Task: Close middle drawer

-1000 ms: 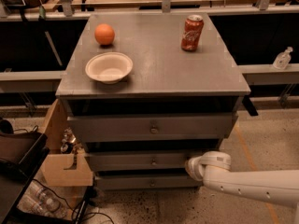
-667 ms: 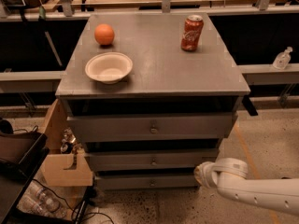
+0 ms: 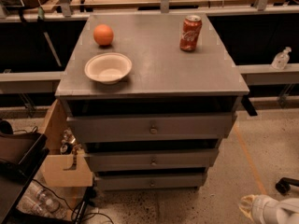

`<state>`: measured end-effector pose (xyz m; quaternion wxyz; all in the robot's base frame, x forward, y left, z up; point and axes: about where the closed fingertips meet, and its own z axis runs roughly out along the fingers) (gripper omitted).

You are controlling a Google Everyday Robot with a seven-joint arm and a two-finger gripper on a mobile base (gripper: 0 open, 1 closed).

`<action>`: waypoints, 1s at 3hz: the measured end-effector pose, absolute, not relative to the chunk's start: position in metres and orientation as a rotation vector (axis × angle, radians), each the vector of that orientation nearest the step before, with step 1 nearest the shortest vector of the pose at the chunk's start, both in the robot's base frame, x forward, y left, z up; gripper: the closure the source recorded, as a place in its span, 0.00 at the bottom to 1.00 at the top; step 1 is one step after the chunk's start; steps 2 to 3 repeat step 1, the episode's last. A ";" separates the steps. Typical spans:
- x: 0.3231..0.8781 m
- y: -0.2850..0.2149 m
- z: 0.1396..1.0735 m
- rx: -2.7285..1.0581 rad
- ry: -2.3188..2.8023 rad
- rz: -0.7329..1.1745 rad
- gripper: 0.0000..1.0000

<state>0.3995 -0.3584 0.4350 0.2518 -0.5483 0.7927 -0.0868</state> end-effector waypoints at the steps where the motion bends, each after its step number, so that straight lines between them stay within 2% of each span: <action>1: 0.375 -0.405 0.461 -1.208 2.251 -0.229 1.00; 3: 0.375 -0.405 0.461 -1.208 2.251 -0.229 1.00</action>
Offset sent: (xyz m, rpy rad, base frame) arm 0.0000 0.0000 0.0000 0.0000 0.0000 0.0000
